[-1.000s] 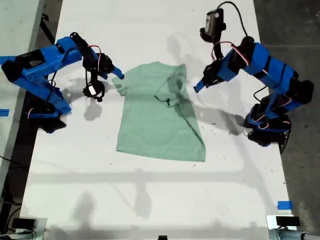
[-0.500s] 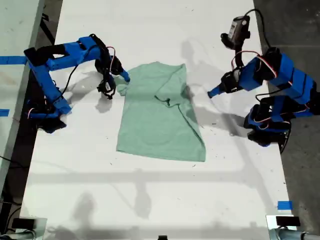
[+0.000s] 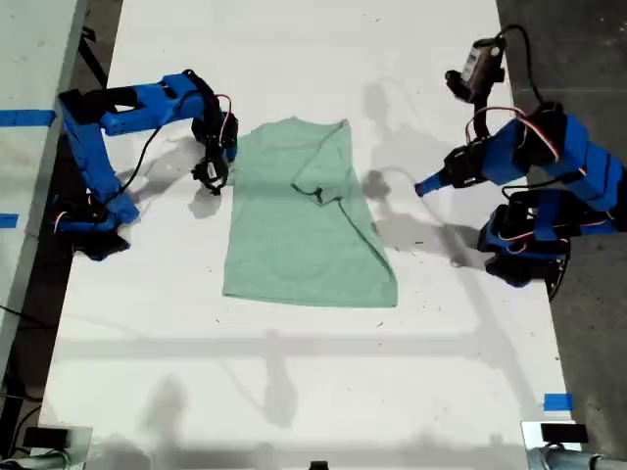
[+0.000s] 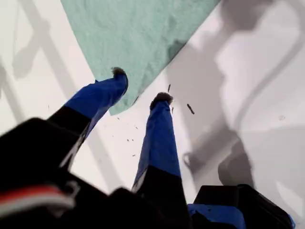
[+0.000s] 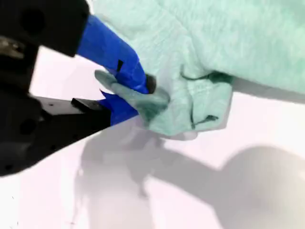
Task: Fold tshirt
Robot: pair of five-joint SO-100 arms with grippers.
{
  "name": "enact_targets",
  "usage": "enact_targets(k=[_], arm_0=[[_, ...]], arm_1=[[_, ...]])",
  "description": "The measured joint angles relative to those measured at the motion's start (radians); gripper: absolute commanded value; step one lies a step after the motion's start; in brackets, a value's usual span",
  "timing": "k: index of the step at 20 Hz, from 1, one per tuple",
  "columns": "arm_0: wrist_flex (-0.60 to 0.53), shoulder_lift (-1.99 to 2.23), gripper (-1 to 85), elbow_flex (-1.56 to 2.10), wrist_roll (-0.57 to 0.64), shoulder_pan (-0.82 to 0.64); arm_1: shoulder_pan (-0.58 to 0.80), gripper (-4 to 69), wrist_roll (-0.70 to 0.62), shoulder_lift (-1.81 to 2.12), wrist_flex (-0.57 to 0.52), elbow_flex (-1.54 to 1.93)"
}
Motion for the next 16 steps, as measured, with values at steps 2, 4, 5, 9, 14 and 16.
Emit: enact_targets(k=[2,4,5,9,14,16], arm_0=[[0.049,0.095,0.1,0.012,-0.003,0.0],[0.1,0.245,0.1,0.021,0.002,-0.006],[0.126,0.307,0.1,0.021,-0.003,-0.008],[0.16,0.391,0.1,-0.058,-0.067,0.067],[0.268,-0.086,0.1,-0.67,-0.141,0.296],[0.227,-0.206,0.1,-0.788,-0.163,0.345]], arm_1=[[0.0,14.4,0.006,0.026,0.0,0.018],[0.0,14.4,0.006,0.037,0.0,0.035],[0.0,14.4,0.008,0.041,0.0,0.04],[0.0,14.4,0.012,0.06,0.0,0.071],[-0.002,14.3,0.031,0.071,0.0,0.075],[-0.014,14.3,0.041,0.084,0.0,0.089]])
